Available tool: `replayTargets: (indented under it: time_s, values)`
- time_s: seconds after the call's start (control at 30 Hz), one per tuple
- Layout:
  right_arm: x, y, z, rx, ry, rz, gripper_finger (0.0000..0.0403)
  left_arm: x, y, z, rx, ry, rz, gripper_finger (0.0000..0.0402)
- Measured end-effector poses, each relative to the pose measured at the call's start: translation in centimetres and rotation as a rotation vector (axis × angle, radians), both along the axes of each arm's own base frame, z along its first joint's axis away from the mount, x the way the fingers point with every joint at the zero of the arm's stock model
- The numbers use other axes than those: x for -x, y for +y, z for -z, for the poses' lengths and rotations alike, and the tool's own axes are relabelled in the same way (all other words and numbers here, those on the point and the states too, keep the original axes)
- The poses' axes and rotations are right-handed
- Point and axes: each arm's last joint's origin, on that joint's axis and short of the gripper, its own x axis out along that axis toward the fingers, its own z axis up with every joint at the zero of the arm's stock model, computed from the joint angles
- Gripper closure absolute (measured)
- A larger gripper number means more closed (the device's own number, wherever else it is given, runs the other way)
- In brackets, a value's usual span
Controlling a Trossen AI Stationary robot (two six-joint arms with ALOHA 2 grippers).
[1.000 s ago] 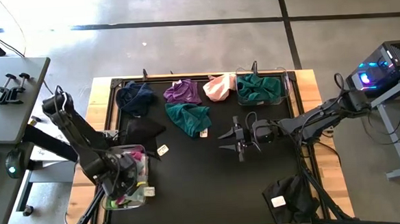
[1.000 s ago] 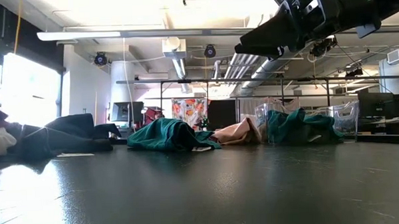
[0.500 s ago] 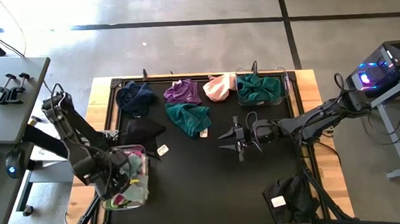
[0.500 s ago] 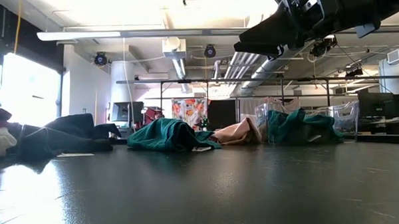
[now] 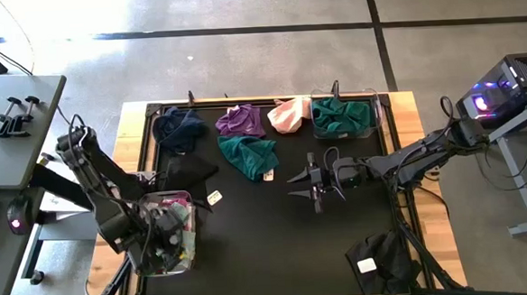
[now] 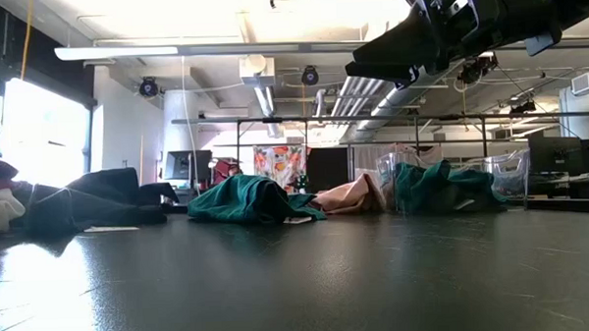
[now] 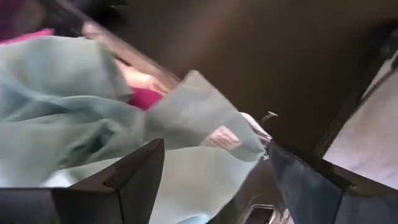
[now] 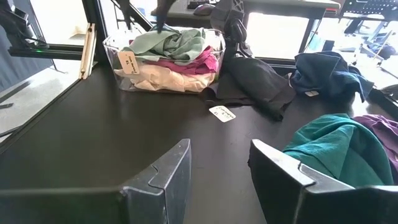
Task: Sort towels by color in basket
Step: Put the light blue towel into the bottom transparent bin
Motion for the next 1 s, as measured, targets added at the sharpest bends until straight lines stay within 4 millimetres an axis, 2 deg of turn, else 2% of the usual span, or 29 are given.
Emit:
replayTargets:
  time_s: [0.13, 0.27, 0.43, 0.57, 0.67, 0.77, 1.0]
  values:
    - [0.0, 0.0, 0.0, 0.012, 0.0, -0.003, 0.0247, -0.8, -0.5, 1.6, -0.059, 0.059, -0.006, 0.0133]
    - [0.0, 0.0, 0.0, 0.016, -0.001, -0.004, 0.0247, -0.9, -0.3, 3.9, -0.041, 0.116, -0.022, 0.0147]
    - [0.0, 0.0, 0.0, 0.015, 0.0, -0.004, 0.0247, 0.0, 0.7, 7.0, 0.043, 0.218, -0.074, 0.0172]
    - [0.0, 0.0, 0.0, 0.012, 0.001, -0.004, 0.0247, 0.7, 1.3, 8.0, 0.1, 0.279, -0.093, 0.0196]
    - [0.0, 0.0, 0.0, 0.0, 0.002, -0.001, 0.0247, 1.0, 1.5, 7.6, 0.131, 0.314, -0.084, 0.0218]
    - [0.0, 0.0, 0.0, -0.003, 0.002, 0.0, 0.0247, 1.2, 1.6, 6.5, 0.172, 0.323, -0.072, 0.0245]
    - [0.0, 0.0, 0.0, -0.004, 0.002, 0.0, 0.0247, 2.0, 2.8, 1.5, 0.115, 0.339, -0.095, 0.0307]
